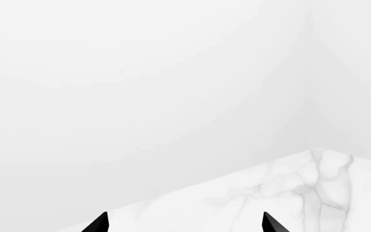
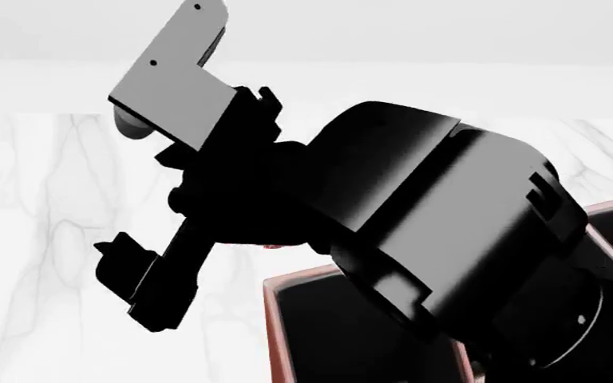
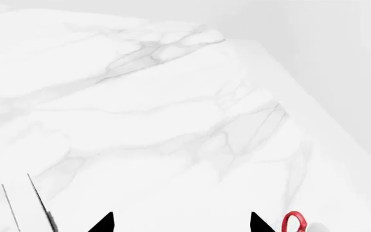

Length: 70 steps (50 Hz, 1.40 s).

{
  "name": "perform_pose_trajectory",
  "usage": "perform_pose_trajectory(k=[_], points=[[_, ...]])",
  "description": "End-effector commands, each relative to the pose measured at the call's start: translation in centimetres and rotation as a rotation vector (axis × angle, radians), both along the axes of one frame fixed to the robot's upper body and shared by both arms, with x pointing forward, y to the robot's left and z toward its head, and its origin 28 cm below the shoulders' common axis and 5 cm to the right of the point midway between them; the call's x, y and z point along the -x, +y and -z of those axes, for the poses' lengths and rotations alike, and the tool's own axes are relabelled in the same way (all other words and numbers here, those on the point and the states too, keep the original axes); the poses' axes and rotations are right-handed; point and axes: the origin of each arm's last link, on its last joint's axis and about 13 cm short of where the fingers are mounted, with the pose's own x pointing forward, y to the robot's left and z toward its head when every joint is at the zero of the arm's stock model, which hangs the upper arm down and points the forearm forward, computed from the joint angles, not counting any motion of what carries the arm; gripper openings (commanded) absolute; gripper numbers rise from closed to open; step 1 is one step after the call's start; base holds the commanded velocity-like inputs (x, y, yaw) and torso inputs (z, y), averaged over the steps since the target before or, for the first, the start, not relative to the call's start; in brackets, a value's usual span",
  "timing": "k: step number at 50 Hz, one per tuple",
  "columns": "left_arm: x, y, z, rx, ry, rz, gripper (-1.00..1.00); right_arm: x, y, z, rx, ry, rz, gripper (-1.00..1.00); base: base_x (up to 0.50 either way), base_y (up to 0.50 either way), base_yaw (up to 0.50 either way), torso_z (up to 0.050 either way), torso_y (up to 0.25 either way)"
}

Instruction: Pick up the book and place it in the right compartment of the caddy.

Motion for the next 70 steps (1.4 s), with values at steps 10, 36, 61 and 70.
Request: perform_pose_trajectory(k=[10,36,61,70], points=[[0.1,0.0,0.1,0.002,0.003,-0.001,1.0,2.7,-0.4,1.7,0.077,0.078,-0.193,1.0,0.0,0.0,0.0,0.0,0.0],[-0.2,0.0,0.1,0.001,0.008,0.005,1.0,3.6,1.2,3.8,0.1,0.101,-0.276,1.0,0.0,0.0,0.0,0.0,0.0],[-0.4,0.0,0.2,0.003,0.016,0.015,1.0,1.1,4.1,7.2,0.051,0.171,-0.274,1.0,0.0,0.0,0.0,0.0,0.0],[-0.5,0.1,0.6,0.01,0.017,0.016,1.0,1.4,5.1,8.5,0.068,0.21,-0.294,1.0,0.0,0.0,0.0,0.0,0.0]])
